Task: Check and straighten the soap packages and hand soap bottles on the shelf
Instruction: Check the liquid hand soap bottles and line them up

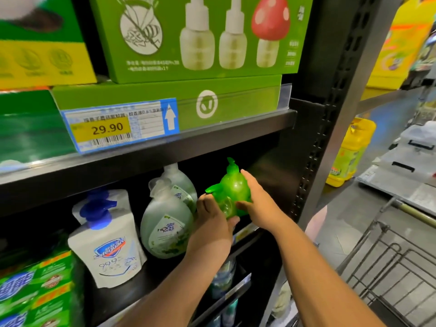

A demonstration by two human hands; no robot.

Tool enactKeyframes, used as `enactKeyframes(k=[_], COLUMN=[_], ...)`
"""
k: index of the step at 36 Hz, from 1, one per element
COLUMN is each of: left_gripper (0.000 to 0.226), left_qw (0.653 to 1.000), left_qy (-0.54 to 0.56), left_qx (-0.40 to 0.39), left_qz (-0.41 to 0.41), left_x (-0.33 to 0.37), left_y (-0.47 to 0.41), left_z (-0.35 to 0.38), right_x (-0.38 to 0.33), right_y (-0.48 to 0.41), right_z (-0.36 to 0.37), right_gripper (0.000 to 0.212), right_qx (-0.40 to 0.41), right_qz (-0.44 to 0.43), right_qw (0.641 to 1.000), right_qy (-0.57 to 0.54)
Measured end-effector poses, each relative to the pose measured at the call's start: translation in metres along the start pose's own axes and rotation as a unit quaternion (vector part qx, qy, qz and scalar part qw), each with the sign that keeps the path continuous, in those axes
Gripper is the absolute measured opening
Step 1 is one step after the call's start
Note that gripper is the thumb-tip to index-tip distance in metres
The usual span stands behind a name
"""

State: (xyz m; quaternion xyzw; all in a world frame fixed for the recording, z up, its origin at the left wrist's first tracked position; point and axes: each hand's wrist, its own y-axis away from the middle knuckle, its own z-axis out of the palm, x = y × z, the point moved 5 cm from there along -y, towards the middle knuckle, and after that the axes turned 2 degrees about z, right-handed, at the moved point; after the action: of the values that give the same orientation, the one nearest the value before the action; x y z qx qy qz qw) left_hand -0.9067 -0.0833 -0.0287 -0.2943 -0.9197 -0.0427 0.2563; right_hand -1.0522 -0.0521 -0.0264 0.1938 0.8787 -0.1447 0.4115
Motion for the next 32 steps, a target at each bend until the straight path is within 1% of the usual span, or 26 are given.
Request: enactKeyframes(k=[2,3,5,7,8,10,12,13,14,16,17,19,20,22,23,25,27,29,30,32], left_gripper=[0.083,0.083,0.085,0.084,0.083,0.083,0.083,0.083,0.083,0.084,0.085,0.09,0.093,0.097,0.097,0.092,0.079,0.058,0.045,0.022], left_qw=[1.0,1.0,1.0,0.999,0.999,0.997,0.997,0.996,0.997,0.997,0.996,0.993,0.991,0.985,0.984,0.988,0.99,0.988,0.985,0.976], left_qy=[0.009,0.012,0.016,0.025,0.031,0.039,0.043,0.044,0.047,0.06,0.069,0.095,0.105,0.119,0.117,0.076,0.054,0.071,0.078,0.067], left_qx=[-0.001,-0.002,-0.011,-0.03,-0.039,-0.056,-0.068,-0.069,-0.066,-0.05,-0.043,-0.047,-0.06,-0.097,-0.111,-0.12,-0.093,-0.027,0.018,0.11], left_qz=[-0.001,-0.001,0.004,0.013,0.016,0.018,0.019,0.02,0.02,0.023,0.031,0.051,0.062,0.072,0.071,0.068,0.094,0.137,0.156,0.177], left_x=[0.0,0.0,-0.001,-0.002,-0.002,-0.004,-0.006,-0.006,-0.005,-0.001,0.002,0.006,0.005,0.002,-0.001,-0.007,-0.008,-0.012,-0.016,-0.027], left_y=[0.0,0.001,0.003,0.006,0.007,0.008,0.007,0.005,0.003,-0.001,-0.003,-0.004,-0.004,-0.001,0.002,0.013,0.03,0.051,0.062,0.077], left_z=[0.0,-0.001,0.0,0.001,0.001,0.0,-0.001,0.0,0.001,0.003,0.003,0.003,0.003,0.0,-0.003,-0.015,-0.03,-0.05,-0.059,-0.076], right_x=[0.0,0.0,0.005,0.009,0.009,0.009,0.006,0.005,0.004,0.007,0.009,0.008,0.008,0.007,0.005,0.001,-0.005,-0.007,-0.01,-0.016], right_y=[0.001,0.002,0.003,0.002,0.001,0.0,0.003,0.007,0.01,0.011,0.011,0.01,0.011,0.012,0.014,0.015,0.017,0.018,0.02,0.026], right_z=[0.001,0.001,0.003,0.0,-0.002,-0.005,-0.004,-0.003,-0.002,0.002,0.002,-0.001,-0.003,-0.004,-0.003,0.0,-0.001,-0.002,-0.003,-0.002], right_gripper=[0.081,0.08,0.08,0.075,0.07,0.062,0.054,0.055,0.063,0.083,0.085,0.073,0.07,0.081,0.081,0.082,0.08,0.07,0.062,0.039], right_qx=[-0.025,-0.041,-0.067,-0.067,-0.063,-0.054,-0.042,-0.034,-0.027,-0.019,-0.012,0.014,0.023,0.026,0.018,0.01,0.017,0.029,0.033,0.058], right_qz=[-0.003,0.008,0.024,0.027,0.029,0.036,0.027,0.026,0.023,0.018,0.02,0.014,0.014,0.018,0.02,0.01,0.02,0.024,0.027,0.009], right_qw=[1.0,0.999,0.997,0.996,0.996,0.998,0.997,0.995,0.994,0.994,0.995,0.995,0.995,0.994,0.995,0.997,0.999,0.999,0.999,0.998], right_qy=[-0.004,-0.011,0.016,0.056,0.056,0.022,-0.05,-0.086,-0.105,-0.104,-0.101,-0.099,-0.1,-0.101,-0.093,-0.071,-0.044,-0.018,-0.014,-0.031])
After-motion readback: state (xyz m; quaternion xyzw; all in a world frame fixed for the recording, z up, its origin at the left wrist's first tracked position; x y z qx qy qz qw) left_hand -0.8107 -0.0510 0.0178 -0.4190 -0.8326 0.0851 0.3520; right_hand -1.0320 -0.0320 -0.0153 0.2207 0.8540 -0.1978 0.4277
